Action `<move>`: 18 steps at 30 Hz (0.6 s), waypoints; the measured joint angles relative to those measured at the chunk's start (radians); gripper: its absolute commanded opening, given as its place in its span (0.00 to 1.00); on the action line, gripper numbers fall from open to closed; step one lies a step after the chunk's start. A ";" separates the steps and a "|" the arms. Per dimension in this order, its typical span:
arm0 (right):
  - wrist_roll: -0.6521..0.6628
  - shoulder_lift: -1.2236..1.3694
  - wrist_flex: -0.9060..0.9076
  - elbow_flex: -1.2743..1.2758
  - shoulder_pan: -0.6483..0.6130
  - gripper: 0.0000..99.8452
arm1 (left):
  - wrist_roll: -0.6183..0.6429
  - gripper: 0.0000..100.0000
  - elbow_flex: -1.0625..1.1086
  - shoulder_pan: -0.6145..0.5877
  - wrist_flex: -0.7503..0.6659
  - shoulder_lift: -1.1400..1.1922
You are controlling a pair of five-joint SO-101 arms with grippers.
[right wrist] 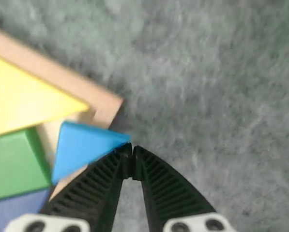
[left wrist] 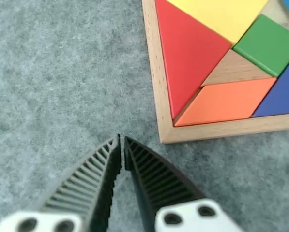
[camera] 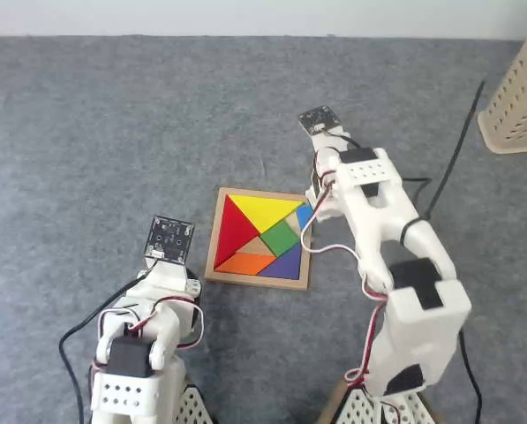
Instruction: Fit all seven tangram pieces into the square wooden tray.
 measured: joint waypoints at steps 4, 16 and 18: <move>0.000 0.066 0.000 -0.074 -0.002 0.01 | 0.000 0.01 0.000 0.000 0.000 0.000; 0.000 0.081 0.032 -0.117 -0.094 0.01 | 0.000 0.01 0.000 -0.002 0.000 0.000; -0.017 0.078 0.043 -0.117 -0.101 0.01 | 0.000 0.01 0.000 -0.002 0.000 0.000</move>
